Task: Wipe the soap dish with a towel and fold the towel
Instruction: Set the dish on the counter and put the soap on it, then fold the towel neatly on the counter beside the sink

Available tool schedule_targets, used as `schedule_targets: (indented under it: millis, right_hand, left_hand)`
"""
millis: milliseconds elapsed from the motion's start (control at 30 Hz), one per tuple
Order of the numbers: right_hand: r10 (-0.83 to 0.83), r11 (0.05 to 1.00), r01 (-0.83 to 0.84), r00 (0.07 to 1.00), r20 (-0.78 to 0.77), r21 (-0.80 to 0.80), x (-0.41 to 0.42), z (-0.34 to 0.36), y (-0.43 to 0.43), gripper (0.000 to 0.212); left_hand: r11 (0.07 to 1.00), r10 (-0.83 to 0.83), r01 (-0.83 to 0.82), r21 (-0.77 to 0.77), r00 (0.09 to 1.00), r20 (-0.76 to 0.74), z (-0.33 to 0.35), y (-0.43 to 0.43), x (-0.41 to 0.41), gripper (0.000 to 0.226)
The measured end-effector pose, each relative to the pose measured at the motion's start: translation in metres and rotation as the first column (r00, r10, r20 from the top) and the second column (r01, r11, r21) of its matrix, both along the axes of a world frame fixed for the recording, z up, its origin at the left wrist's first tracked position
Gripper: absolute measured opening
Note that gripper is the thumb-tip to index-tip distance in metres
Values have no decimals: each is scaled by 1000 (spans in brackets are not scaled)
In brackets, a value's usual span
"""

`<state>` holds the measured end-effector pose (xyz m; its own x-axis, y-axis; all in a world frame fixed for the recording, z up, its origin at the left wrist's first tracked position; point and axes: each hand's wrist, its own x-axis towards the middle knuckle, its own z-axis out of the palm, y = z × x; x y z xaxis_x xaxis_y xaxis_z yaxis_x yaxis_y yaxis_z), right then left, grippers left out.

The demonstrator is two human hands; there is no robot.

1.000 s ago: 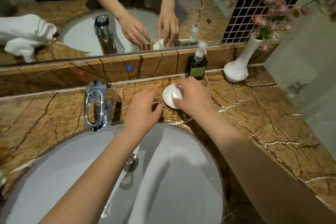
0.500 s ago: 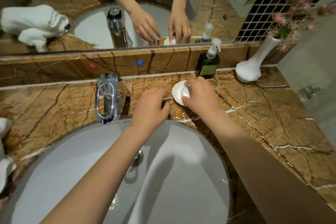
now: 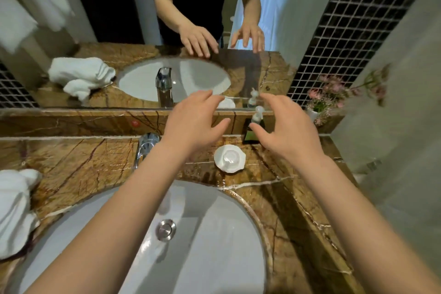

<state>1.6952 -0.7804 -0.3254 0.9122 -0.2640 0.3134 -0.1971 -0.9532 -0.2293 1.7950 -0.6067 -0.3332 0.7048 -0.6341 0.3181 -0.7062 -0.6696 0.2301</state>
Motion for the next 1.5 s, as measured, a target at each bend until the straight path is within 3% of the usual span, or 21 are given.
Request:
schedule_targets:
  millis: [400, 733, 933, 1100, 1267, 1500]
  right_hand:
    - [-7, 1000, 8, 999, 31, -25, -20, 18, 38, 63]
    - [183, 983, -183, 982, 38, 9, 20, 11, 187, 61]
    - [398, 914, -400, 916, 49, 59, 55, 1, 308, 58]
    - [552, 831, -551, 834, 13, 72, 81, -15, 387, 61]
    - [661, 746, -654, 750, -23, 127, 98, -38, 435, 61]
    - [715, 699, -704, 693, -93, 125, 116, -86, 468, 57]
  left_hand:
    - [999, 23, -21, -39, 999, 32, 16, 36, -31, 52]
    - [976, 212, -209, -55, 976, 50, 19, 195, -35, 53]
    - [881, 471, -472, 20, 881, 37, 9, 339, -39, 53]
    - [786, 618, -618, 24, 786, 2, -5, 410, -48, 54]
    - [718, 696, -694, 57, 716, -45, -29, 446, -55, 53]
    - [699, 715, -708, 104, 693, -88, -75, 463, -41, 50]
